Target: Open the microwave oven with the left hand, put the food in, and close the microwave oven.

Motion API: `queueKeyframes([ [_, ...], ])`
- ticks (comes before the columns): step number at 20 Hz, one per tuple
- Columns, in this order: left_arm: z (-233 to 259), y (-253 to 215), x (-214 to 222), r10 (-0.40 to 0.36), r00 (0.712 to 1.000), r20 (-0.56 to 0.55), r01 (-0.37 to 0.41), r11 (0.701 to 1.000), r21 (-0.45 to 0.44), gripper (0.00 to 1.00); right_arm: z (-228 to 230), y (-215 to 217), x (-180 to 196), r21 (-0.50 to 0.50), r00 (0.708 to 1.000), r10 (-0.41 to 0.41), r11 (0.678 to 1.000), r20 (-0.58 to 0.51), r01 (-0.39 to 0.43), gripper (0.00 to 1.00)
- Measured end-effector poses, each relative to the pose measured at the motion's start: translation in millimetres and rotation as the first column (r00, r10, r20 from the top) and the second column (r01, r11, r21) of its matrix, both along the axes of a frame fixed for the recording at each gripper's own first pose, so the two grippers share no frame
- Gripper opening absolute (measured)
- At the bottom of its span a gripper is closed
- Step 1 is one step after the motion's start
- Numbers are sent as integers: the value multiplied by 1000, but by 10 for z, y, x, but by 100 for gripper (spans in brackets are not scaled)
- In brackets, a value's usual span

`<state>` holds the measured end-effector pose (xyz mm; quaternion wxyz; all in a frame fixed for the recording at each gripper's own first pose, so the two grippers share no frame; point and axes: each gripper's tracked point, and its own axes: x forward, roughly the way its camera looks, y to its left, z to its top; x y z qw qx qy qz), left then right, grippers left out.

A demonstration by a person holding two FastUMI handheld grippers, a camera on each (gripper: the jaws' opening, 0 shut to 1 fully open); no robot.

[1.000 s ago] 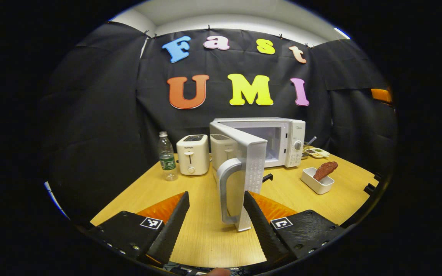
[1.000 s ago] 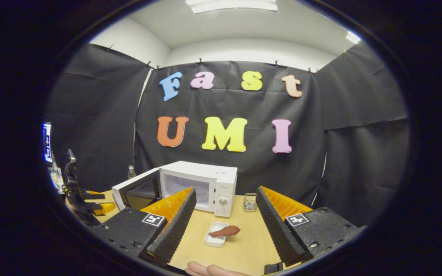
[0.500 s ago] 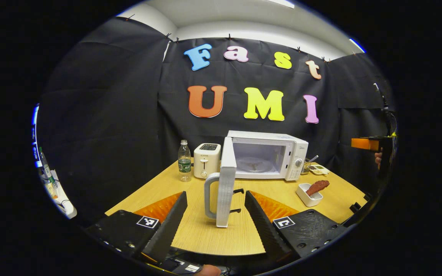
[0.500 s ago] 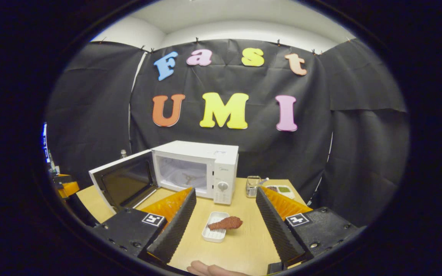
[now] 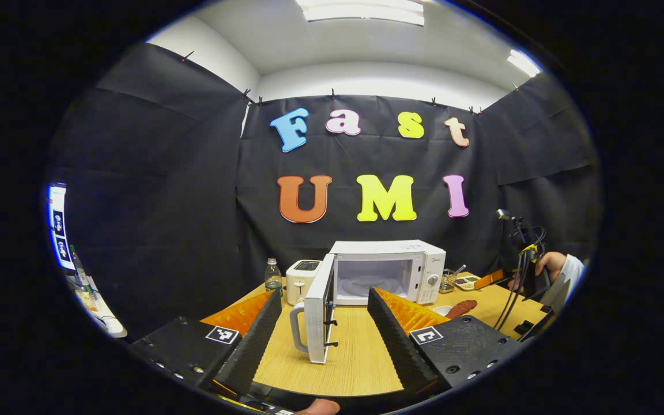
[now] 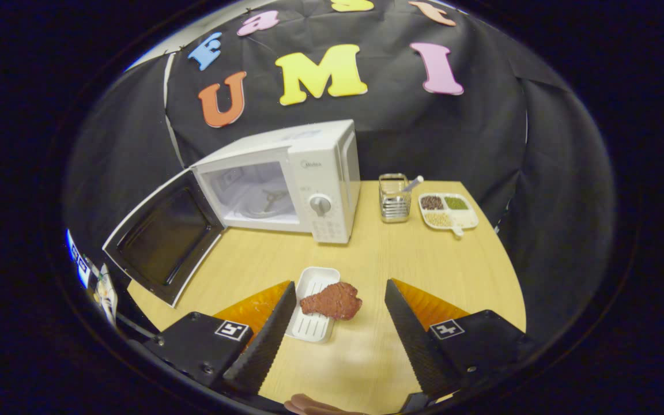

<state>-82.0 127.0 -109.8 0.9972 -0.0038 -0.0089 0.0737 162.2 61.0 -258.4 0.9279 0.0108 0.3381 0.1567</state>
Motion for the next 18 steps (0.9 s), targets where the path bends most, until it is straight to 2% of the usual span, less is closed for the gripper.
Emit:
queueKeyframes([
  [1, 35, -24, -31, -8, 1000, 9, 8, 1000, -5, 92, -129, -24, 69, 24, 999, 0, 1000, -45, 1, 86],
  [4, 90, -109, -84, -24, 999, 25, 25, 1000, -14, 92, -409, -6, 151, 119, 985, 73, 991, -155, -55, 84],
  [6, 114, -128, -98, -21, 999, 31, 22, 1000, -4, 92, -520, 94, 154, 215, 970, 132, 973, -202, -88, 81],
  [8, 126, -140, -124, -20, 999, 33, 19, 1000, 4, 92, -615, 197, 184, 315, 958, 150, 947, -243, -68, 74],
  [9, 125, -154, -124, -23, 999, 32, 23, 1000, 8, 92, -659, 237, 199, 339, 953, 158, 939, -258, -63, 77],
  [10, 100, -148, -123, -14, 1000, 24, 14, 1000, 10, 92, -681, 241, 174, 349, 949, 171, 934, -263, -71, 71],
  [11, 41, -99, -106, 7, 1000, 1, -7, 1000, 15, 92, -670, 290, 173, 377, 949, 192, 922, -249, -88, 46],
  [13, 47, -22, -127, 45, 999, -2, -45, 998, 35, 92, -630, 332, 167, 387, 953, 192, 918, -233, -91, 29],
  [14, 42, -23, -124, 44, 999, -5, -44, 998, 35, 92, -604, 341, 129, 383, 954, 200, 918, -225, -102, 14],
  [15, 28, -51, -126, 37, 999, -8, -37, 999, 27, 92, -582, 343, 102, 366, 956, 198, 924, -218, -108, 10],
  [16, 26, -64, -129, 27, 1000, -7, -27, 999, 18, 92, -566, 348, 69, 347, 958, 195, 931, -210, -113, 8],
  [17, 33, -61, -135, 21, 1000, -6, -21, 1000, 10, 92, -537, 353, 36, 324, 960, 195, 938, -203, -122, 17],
  [18, 57, -59, -134, 17, 1000, 4, -17, 1000, 0, 92, -509, 359, -1, 294, 962, 193, 947, -192, -132, 17],
])
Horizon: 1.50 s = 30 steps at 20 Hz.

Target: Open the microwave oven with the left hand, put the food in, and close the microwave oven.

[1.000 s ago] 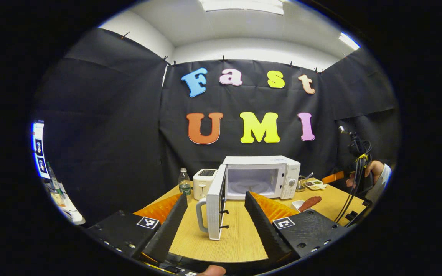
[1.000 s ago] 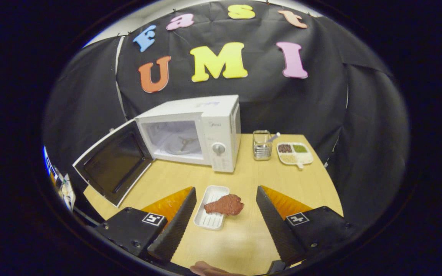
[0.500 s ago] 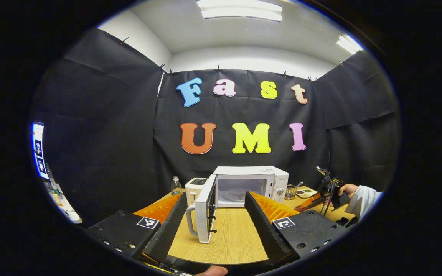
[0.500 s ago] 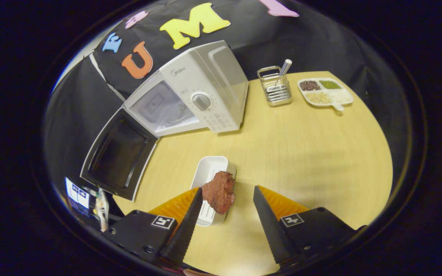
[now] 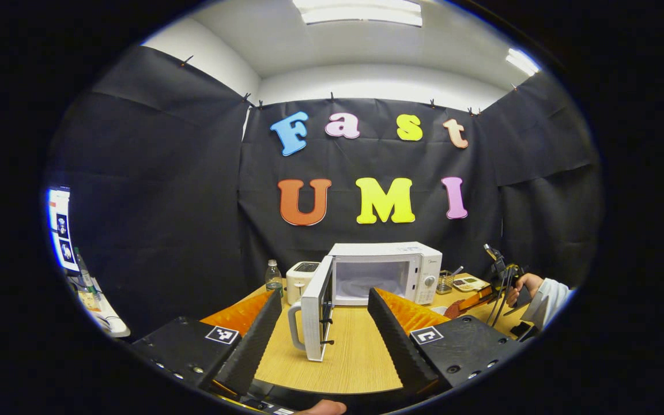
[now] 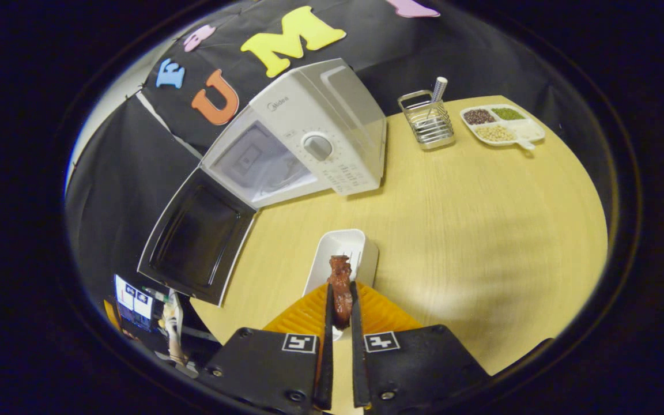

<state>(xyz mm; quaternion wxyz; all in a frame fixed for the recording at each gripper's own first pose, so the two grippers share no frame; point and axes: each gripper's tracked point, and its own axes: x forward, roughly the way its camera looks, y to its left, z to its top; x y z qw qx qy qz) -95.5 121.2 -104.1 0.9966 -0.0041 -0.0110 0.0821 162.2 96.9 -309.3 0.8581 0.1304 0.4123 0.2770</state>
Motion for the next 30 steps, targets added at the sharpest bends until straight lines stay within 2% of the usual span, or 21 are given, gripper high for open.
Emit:
queueKeyframes([
  [4, 88, -48, -61, -42, 999, 29, 43, 998, -37, 92, 263, 27, -159, -108, 995, 26, 994, 97, -16, 17],
  [8, 111, -57, -124, -57, 998, 40, 58, 998, -38, 92, 602, 129, -331, -212, 978, 54, 977, 204, -10, 17],
  [12, 161, -21, -196, -59, 997, 58, 61, 997, -40, 92, 876, 418, -553, -258, 958, 106, 966, 266, -35, 17],
  [16, 153, 10, -271, -66, 996, 61, 68, 997, -47, 92, 1077, 745, -588, -320, 927, 109, 947, 359, 12, 17],
  [18, 159, 23, -337, -65, 996, 68, 68, 997, -36, 92, 1149, 970, -581, -321, 914, 99, 946, 393, 36, 17],
  [20, 138, 27, -399, -68, 996, 64, 70, 997, -20, 92, 1209, 1183, -504, -300, 902, 59, 951, 428, 80, 16],
  [24, 160, 55, -477, -73, 994, 80, 73, 997, -3, 92, 1270, 1560, -138, -245, 851, -62, 945, 521, 219, 17],
  [30, 42, 85, -388, -97, 993, 73, 98, 995, -4, 92, 1078, 2101, 657, -124, 789, -227, 926, 571, 356, 17],
])
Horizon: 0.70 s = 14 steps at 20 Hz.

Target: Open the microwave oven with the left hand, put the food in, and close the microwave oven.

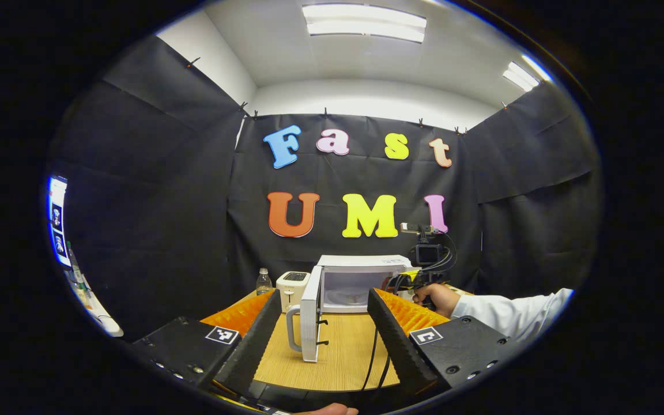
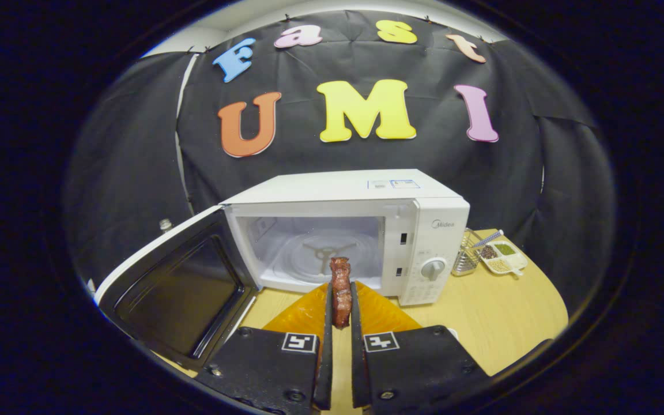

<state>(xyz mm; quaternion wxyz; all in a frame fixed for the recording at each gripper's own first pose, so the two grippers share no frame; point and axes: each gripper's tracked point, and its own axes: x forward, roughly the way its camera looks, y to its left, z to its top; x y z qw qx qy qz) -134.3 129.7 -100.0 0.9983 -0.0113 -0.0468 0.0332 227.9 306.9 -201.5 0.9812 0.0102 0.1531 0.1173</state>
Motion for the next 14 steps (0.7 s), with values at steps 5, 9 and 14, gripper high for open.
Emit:
queueKeyframes([
  [5, -96, 41, 182, -22, 1000, -15, 22, 1000, -6, 92, -334, 463, 656, 57, 999, -24, 998, 34, 22, 17],
  [9, -182, 151, 348, -21, 999, -35, 21, 1000, -13, 92, -561, 745, 1040, 144, 998, -38, 989, 39, 32, 17],
  [14, -336, 427, 461, 30, 998, -59, -31, 999, -14, 92, -635, 849, 1481, 244, 994, -103, 966, 43, 90, 17],
])
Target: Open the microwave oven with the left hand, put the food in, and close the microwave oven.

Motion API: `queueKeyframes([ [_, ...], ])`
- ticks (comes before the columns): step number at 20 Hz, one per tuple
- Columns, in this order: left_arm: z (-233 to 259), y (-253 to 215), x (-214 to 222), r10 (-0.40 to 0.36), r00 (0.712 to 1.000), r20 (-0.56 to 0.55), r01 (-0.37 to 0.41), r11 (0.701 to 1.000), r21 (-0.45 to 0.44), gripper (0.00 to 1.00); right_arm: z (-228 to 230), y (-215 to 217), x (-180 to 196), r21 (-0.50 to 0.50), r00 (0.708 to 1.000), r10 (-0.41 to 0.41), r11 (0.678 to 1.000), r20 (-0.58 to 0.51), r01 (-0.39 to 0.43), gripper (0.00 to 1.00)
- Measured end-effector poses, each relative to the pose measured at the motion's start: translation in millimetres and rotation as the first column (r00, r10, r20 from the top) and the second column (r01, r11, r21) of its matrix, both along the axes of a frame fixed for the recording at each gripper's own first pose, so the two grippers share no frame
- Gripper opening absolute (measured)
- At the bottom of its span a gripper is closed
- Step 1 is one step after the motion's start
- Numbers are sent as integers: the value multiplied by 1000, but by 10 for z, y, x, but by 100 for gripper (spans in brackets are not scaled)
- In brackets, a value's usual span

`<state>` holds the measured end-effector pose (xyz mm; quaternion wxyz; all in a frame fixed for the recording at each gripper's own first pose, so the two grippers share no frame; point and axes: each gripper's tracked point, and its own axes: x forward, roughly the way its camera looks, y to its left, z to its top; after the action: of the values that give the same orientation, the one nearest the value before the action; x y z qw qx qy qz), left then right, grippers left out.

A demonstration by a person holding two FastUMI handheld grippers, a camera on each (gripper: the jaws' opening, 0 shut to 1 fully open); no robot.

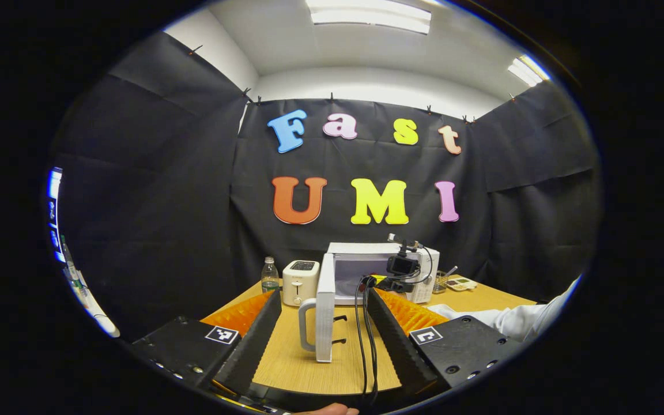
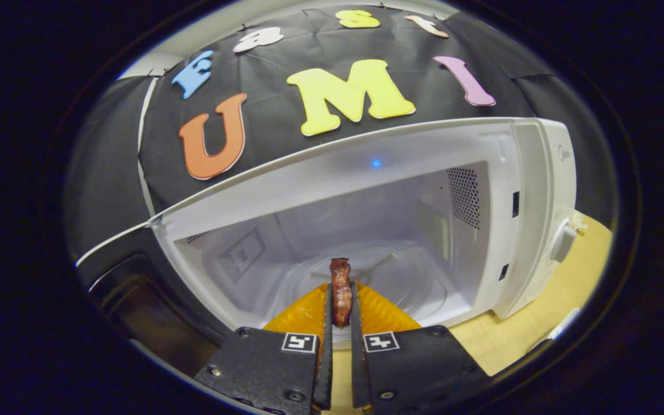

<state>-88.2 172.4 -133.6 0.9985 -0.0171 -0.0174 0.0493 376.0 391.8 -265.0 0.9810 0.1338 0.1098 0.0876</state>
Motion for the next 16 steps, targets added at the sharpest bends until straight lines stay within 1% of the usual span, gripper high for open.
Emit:
queueKeyframes([
  [2, -74, 79, 66, 10, 1000, -4, -10, 1000, -16, 92, -3, 8, 145, 15, 1000, -12, 1000, 6, 12, 17],
  [4, -161, 124, 179, 10, 1000, -21, -10, 999, -31, 92, -8, -14, 247, 10, 999, -29, 1000, 25, 29, 17],
  [6, -215, 174, 276, 20, 999, -37, -21, 999, -35, 92, -27, -2, 307, -17, 998, -35, 999, 50, 36, 17],
  [8, -250, 154, 343, 12, 999, -45, -14, 999, -43, 92, -41, 23, 345, -40, 997, -31, 999, 65, 34, 18],
  [10, -295, 129, 390, -6, 999, -52, 4, 999, -47, 92, -83, 42, 381, -68, 998, -25, 997, 60, 29, 20],
  [11, -331, 112, 420, -14, 998, -56, 11, 999, -44, 92, -103, 39, 399, -79, 998, -22, 996, 61, 27, 23],
  [14, -380, 90, 486, -37, 998, -60, 34, 998, -52, 92, -140, -20, 446, -81, 997, -35, 996, 66, 40, 29],
  [16, -398, 119, 495, -44, 997, -59, 40, 997, -64, 92, -190, -60, 451, -114, 998, -49, 992, 48, 54, 31],
])
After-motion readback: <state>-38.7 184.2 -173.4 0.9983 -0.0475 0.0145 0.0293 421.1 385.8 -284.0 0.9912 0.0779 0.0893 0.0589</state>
